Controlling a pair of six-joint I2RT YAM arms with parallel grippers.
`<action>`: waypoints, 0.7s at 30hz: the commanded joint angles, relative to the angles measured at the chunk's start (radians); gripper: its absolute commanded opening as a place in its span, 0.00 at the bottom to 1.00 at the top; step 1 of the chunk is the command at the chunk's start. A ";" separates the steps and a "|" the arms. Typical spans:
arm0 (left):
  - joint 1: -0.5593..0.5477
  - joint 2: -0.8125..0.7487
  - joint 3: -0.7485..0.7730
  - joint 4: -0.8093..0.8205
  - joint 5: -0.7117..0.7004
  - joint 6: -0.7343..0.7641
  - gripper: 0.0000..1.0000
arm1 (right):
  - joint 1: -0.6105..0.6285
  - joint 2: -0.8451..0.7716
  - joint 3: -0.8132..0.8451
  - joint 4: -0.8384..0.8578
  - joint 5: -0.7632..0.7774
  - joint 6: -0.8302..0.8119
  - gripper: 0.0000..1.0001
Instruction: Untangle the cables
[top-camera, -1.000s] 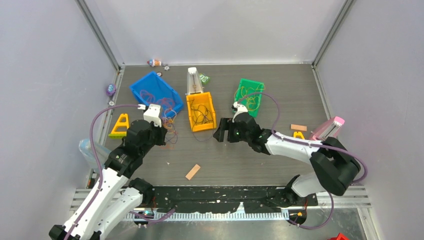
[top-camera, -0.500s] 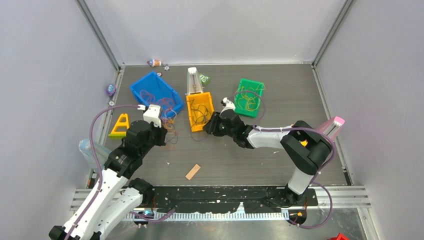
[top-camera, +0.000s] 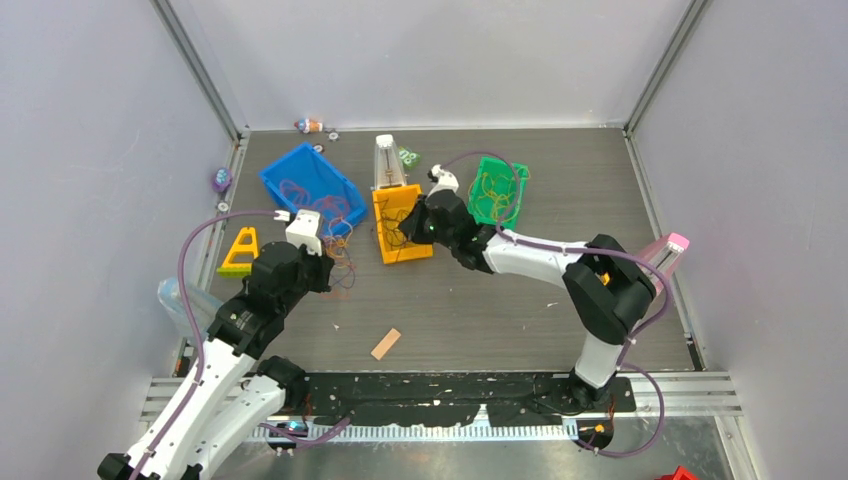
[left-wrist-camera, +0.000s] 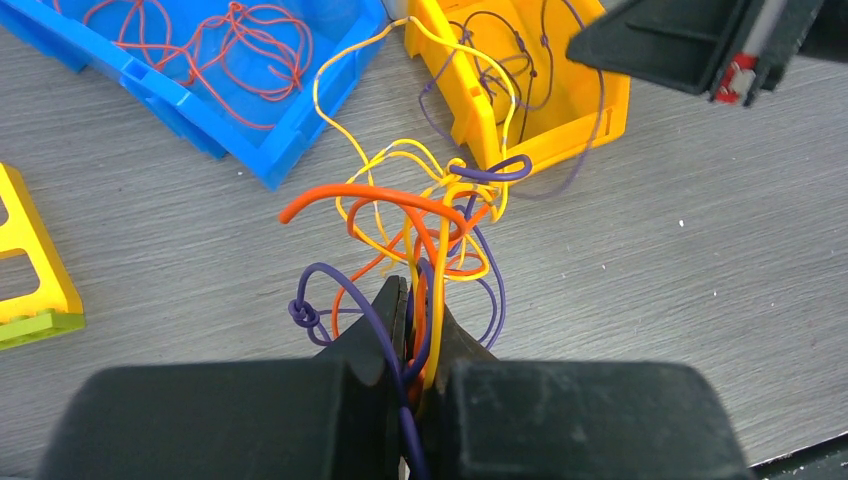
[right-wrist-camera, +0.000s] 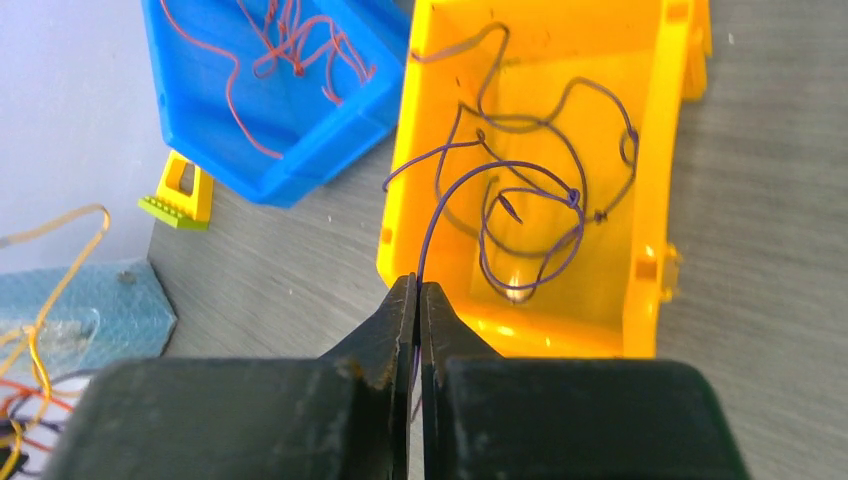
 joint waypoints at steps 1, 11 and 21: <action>0.004 -0.010 0.002 0.031 0.003 0.001 0.00 | -0.029 0.070 0.136 -0.073 0.039 -0.084 0.06; 0.004 -0.014 0.001 0.028 -0.003 0.001 0.00 | -0.127 0.124 0.285 -0.137 0.030 -0.178 0.05; 0.004 -0.017 0.001 0.020 -0.018 0.002 0.00 | -0.061 0.082 0.278 -0.241 -0.238 -0.201 0.05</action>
